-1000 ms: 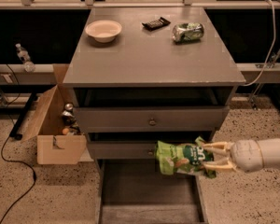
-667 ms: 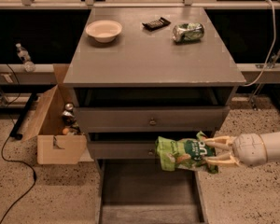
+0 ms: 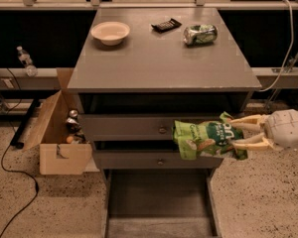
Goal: Pick green rice chip bag from bottom drawer and place on counter
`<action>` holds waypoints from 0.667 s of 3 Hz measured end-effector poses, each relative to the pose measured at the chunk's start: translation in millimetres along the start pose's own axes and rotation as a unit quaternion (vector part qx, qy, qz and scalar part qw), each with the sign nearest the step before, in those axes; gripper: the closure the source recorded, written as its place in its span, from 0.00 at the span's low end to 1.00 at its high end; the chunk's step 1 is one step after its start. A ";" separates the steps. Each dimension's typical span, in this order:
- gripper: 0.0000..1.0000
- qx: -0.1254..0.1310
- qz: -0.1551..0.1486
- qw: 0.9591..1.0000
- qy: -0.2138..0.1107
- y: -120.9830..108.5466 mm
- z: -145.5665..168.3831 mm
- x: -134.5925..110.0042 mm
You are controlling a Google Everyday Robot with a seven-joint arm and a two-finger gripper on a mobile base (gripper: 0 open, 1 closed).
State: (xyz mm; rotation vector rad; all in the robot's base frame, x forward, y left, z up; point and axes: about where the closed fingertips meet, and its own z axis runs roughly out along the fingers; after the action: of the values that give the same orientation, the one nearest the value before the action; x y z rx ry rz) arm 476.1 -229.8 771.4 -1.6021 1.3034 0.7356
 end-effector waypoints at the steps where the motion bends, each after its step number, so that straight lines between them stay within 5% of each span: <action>1: 1.00 0.000 0.000 1.000 0.000 0.0 0.0 0.0; 2: 1.00 0.005 -0.007 1.000 0.002 -18.3 -7.0 -14.8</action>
Offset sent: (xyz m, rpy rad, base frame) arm 0.0334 -0.0046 0.0582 -0.0084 -0.0473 -0.0164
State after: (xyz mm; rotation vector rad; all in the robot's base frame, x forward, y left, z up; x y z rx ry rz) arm 489.1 -229.7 792.2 -1.6038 1.2951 0.7171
